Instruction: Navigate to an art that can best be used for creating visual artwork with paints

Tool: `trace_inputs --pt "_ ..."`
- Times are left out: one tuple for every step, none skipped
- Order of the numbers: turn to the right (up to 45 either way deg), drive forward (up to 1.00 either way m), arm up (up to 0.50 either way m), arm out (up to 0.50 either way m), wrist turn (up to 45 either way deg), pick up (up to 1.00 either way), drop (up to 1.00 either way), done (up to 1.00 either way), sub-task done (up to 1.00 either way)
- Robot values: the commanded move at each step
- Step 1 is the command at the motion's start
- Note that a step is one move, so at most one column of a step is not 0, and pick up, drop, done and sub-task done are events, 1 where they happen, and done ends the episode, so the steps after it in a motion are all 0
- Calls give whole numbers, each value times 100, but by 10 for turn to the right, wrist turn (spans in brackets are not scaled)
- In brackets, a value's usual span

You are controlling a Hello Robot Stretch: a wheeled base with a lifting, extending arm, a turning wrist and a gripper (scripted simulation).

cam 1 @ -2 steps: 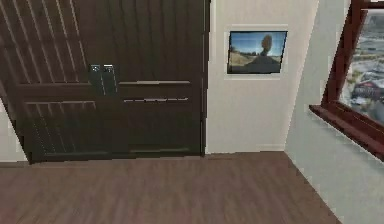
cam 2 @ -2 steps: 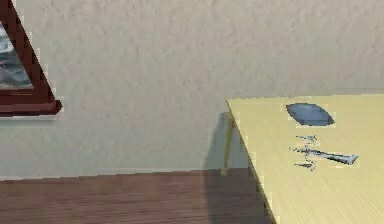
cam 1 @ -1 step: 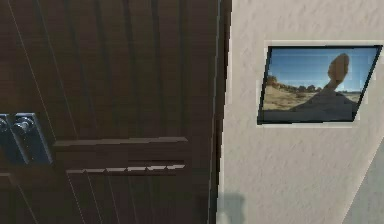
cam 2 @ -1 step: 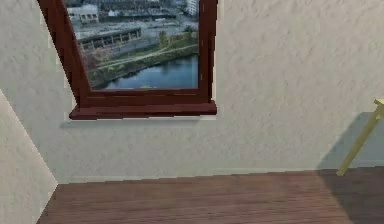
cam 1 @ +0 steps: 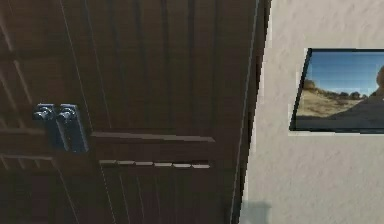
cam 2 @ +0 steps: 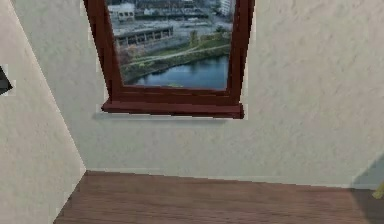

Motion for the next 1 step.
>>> trace_inputs --pt "0 20 0 0 0 0 0 0 0"
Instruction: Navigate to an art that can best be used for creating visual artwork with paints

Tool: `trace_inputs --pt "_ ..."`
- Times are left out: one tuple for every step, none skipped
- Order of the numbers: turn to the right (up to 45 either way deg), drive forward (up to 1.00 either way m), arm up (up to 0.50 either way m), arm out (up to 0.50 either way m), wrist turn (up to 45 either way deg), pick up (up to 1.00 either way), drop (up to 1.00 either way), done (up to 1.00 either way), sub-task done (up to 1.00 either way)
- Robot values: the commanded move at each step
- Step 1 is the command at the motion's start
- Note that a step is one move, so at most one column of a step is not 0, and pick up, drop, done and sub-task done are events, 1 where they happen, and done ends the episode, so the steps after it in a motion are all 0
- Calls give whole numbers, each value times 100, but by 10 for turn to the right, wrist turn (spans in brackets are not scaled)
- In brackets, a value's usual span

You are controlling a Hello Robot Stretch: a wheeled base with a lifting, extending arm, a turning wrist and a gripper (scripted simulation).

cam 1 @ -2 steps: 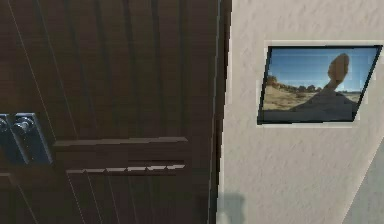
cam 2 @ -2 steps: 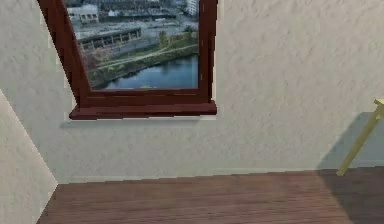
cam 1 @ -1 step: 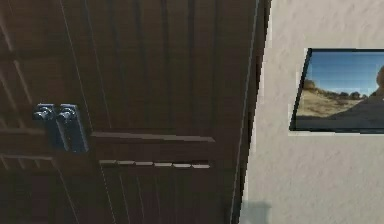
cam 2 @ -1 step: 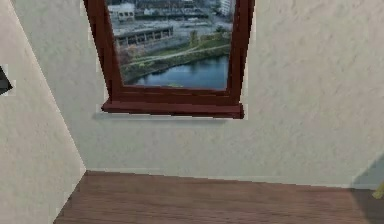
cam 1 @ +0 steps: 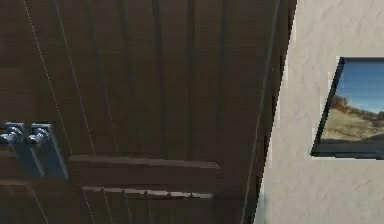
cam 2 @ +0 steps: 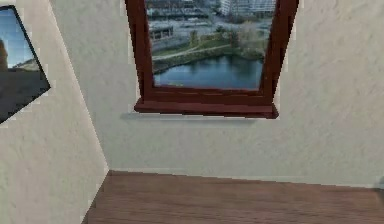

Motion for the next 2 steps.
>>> trace_inputs --pt "450 0 0 0 0 0 0 0 0" --pt "0 0 0 0 0 0 0 100 0"
